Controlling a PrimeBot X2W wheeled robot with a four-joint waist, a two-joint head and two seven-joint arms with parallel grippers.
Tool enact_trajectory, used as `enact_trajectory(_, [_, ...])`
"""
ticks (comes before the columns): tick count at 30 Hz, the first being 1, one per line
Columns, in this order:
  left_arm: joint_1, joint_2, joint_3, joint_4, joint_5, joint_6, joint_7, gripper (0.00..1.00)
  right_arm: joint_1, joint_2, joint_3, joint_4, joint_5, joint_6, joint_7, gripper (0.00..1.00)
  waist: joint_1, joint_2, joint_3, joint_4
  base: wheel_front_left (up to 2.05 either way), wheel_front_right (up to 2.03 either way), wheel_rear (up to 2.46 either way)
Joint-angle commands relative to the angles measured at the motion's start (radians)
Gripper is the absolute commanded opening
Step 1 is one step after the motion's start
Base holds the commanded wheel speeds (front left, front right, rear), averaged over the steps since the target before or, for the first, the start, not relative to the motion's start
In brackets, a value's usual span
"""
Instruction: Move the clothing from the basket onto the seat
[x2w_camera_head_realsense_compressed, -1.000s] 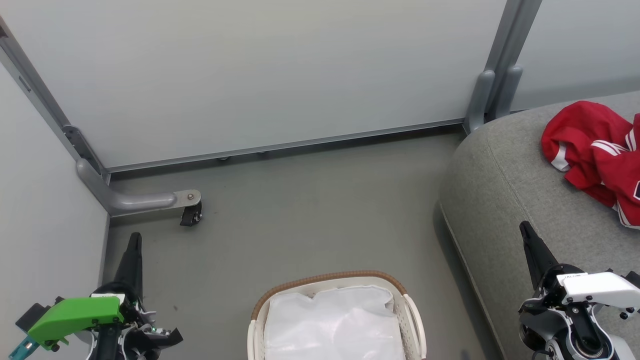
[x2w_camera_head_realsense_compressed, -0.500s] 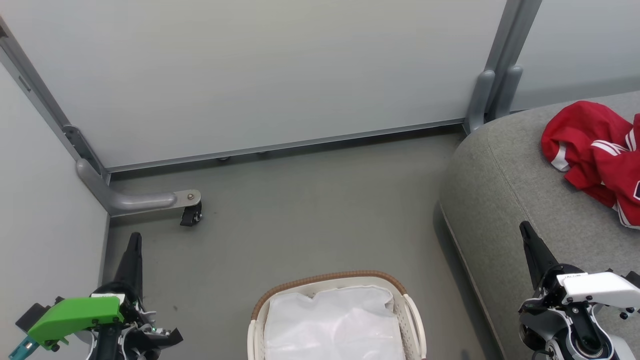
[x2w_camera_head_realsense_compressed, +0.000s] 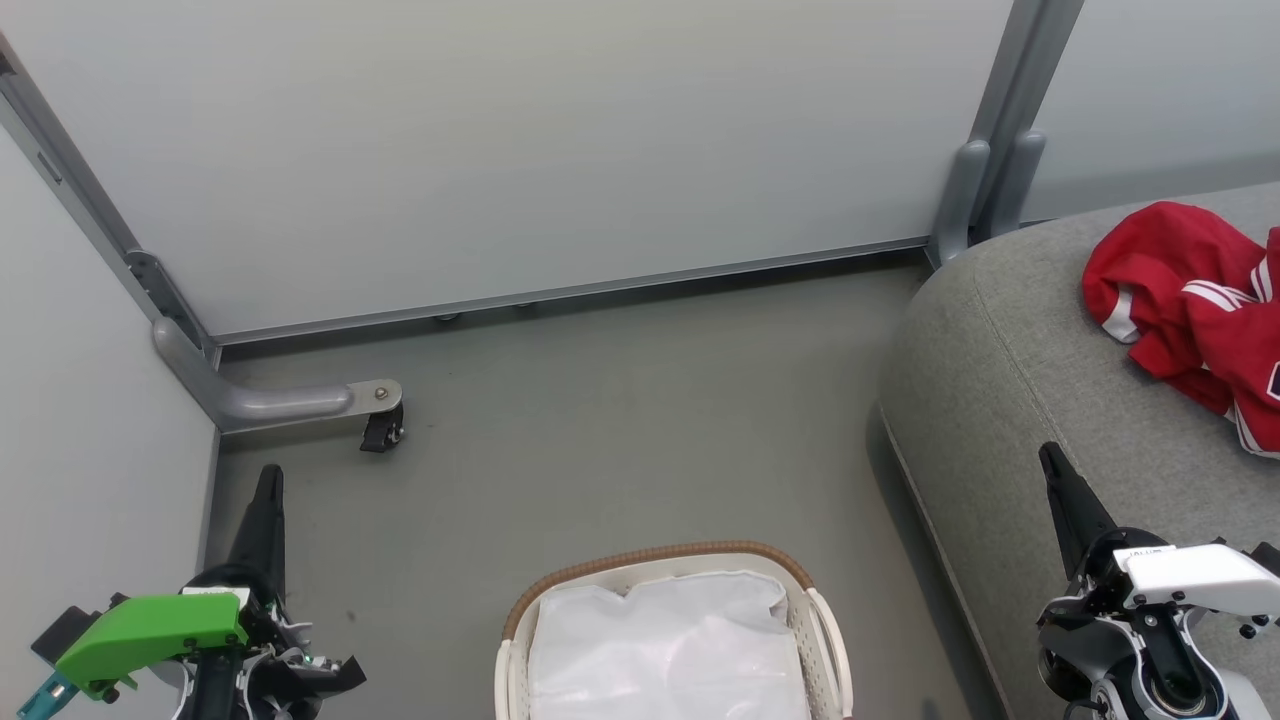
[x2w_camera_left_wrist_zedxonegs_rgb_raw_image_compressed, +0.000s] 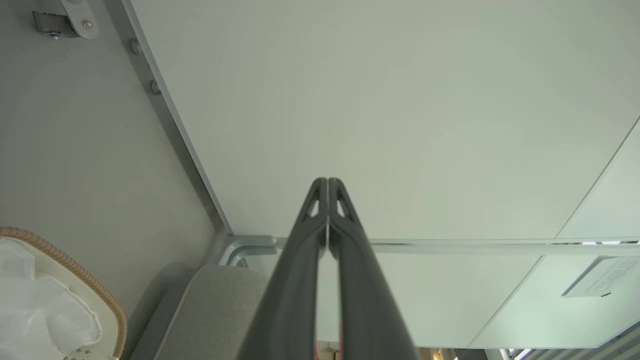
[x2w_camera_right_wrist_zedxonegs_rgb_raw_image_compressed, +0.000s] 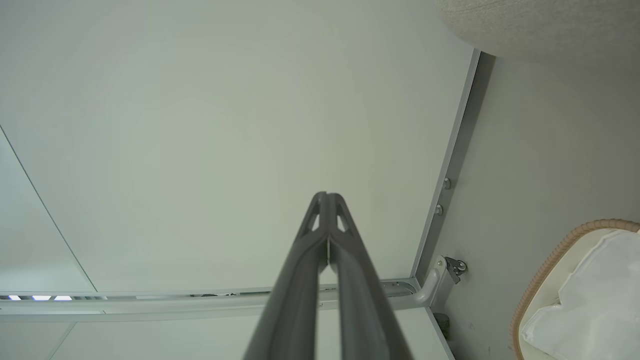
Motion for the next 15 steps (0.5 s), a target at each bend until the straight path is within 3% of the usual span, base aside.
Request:
enact_trajectory(1, [-0.012,0.006,0.003,-0.001,-0.003,-0.003,0.003,0.00,0.008,-0.006,-0.002,-0.004,0.003,0.000,0.003,0.00,0.0000,0.0000,0.000,0.000,0.00,0.00,0.00])
enact_trajectory(15, [-0.012,0.006,0.002,-0.001,-0.003,-0.003,0.003,0.00,0.008,-0.006,-0.002,-0.004,0.003,0.000,0.003,0.00,0.0000,0.0000,0.000,0.000,0.00,0.00,0.00])
